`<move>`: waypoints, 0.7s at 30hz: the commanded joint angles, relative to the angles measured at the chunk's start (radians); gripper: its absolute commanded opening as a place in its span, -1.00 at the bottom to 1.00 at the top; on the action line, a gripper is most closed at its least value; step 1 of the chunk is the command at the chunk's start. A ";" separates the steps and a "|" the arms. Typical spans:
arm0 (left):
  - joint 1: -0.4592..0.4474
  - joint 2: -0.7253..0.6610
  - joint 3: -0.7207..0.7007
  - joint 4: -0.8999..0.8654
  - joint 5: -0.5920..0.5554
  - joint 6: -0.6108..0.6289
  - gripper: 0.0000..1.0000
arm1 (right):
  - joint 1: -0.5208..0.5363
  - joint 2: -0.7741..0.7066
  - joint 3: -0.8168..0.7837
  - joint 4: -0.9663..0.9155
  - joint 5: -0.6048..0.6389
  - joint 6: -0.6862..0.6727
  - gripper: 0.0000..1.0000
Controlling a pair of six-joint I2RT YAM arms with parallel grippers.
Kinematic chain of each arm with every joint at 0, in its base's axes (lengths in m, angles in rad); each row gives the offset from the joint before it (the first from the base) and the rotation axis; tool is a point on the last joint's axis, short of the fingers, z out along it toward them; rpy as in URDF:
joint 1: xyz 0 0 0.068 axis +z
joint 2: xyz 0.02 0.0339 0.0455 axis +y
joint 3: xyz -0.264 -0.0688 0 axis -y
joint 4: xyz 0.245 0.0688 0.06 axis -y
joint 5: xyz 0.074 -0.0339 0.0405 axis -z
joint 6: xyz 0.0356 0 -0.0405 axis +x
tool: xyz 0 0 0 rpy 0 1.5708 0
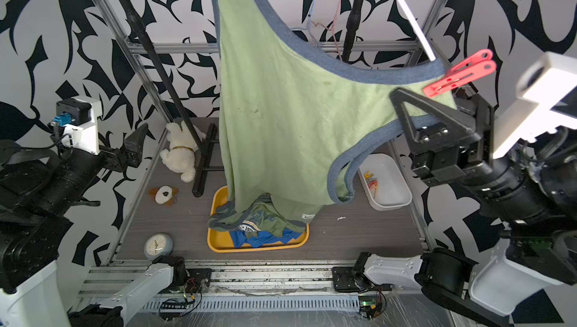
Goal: Remove the clothespins securing tank tops to the hanger
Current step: Adjust the hanger.
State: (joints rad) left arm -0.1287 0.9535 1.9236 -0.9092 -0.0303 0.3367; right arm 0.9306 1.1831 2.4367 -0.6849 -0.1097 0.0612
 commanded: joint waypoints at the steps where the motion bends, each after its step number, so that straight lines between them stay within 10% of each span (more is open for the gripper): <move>1: 0.007 -0.014 0.012 0.001 0.030 -0.014 0.91 | -0.002 0.024 -0.055 0.096 -0.019 0.022 -1.00; 16: 0.009 -0.021 0.165 -0.100 0.130 -0.033 0.91 | -0.002 0.069 -0.254 0.170 -0.132 0.075 -1.00; 21: 0.009 0.002 0.318 -0.280 0.439 0.011 0.92 | -0.002 0.069 -0.351 0.199 -0.157 0.078 -1.00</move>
State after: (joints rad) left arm -0.1234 0.9512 2.1818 -1.0698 0.2016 0.3290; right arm 0.9306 1.2808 2.1048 -0.6357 -0.2317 0.1287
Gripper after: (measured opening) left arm 0.961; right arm 0.067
